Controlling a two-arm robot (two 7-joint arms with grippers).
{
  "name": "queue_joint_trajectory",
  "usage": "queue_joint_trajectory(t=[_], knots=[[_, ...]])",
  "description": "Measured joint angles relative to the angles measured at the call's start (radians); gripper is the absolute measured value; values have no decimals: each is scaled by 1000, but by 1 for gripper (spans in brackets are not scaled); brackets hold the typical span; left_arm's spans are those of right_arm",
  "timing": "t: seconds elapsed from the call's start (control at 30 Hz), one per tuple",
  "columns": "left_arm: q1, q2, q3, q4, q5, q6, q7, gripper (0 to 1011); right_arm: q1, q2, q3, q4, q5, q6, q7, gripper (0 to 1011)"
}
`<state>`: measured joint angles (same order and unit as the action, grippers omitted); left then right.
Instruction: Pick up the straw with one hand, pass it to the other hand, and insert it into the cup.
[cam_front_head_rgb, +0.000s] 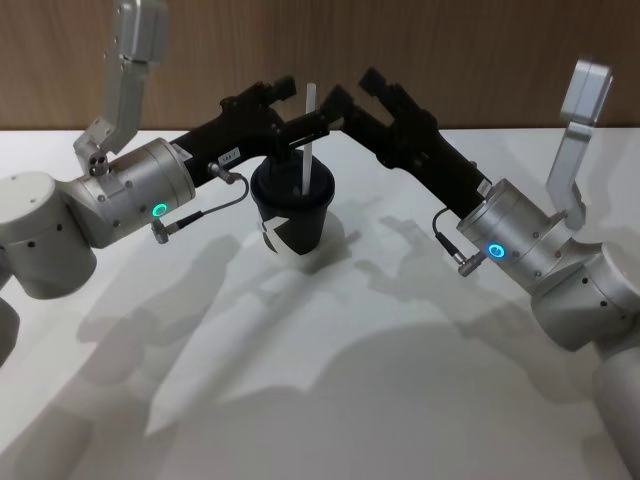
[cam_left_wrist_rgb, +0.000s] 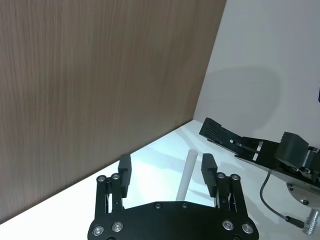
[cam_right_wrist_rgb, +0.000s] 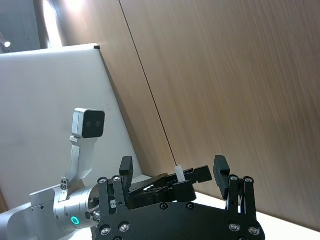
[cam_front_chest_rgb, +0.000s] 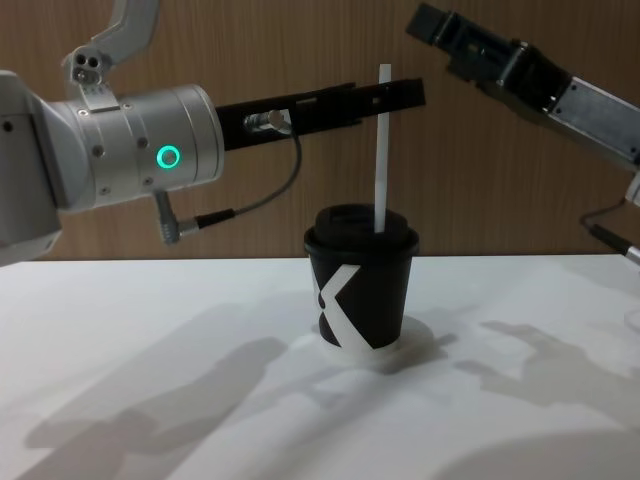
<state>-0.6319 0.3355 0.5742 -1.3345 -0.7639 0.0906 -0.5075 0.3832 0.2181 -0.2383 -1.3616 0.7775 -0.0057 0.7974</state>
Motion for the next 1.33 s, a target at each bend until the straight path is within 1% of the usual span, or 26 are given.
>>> queue_joint_trajectory(t=[0.03, 0.1, 0.13, 0.2, 0.33, 0.47, 0.67, 0.7, 0.87, 1.03, 1.17, 1.33], knots=[[5, 3, -2, -5, 0, 1, 1, 889, -2, 1, 0, -2, 0, 0, 0, 1001], [14, 8, -8, -17, -1, 3, 2, 924, -7, 4, 0, -6, 2, 0, -1, 1001], [17, 10, -10, -21, -2, 4, 3, 968, -11, 7, 1, -10, 4, 0, -1, 1001], [26, 16, -16, -34, -5, 9, 5, 1000, -16, 10, 1, -15, 5, 0, -3, 1001], [39, 25, -23, -49, -10, 17, 7, 1001, -33, 20, 3, -31, 8, 1, -9, 1001], [60, 41, -33, -76, -19, 25, 10, 1002, -56, 33, 6, -52, 12, 6, -17, 1001], [89, 65, -46, -107, -36, 30, 9, 1001, -111, 60, 16, -100, 23, 20, -37, 1001], [94, 68, -48, -113, -40, 30, 7, 1001, -111, 60, 16, -100, 23, 20, -37, 1001], [119, 90, -61, -138, -61, 30, -4, 1002, -152, 84, 24, -132, 35, 34, -45, 1001], [157, 119, -79, -174, -78, 22, -8, 1001, -182, 108, 30, -156, 47, 46, -45, 1001], [192, 141, -94, -204, -87, 4, -6, 1001, -198, 120, 34, -166, 54, 52, -43, 1001], [216, 157, -105, -225, -93, -8, -3, 1001, -210, 130, 36, -175, 59, 57, -42, 1001]])
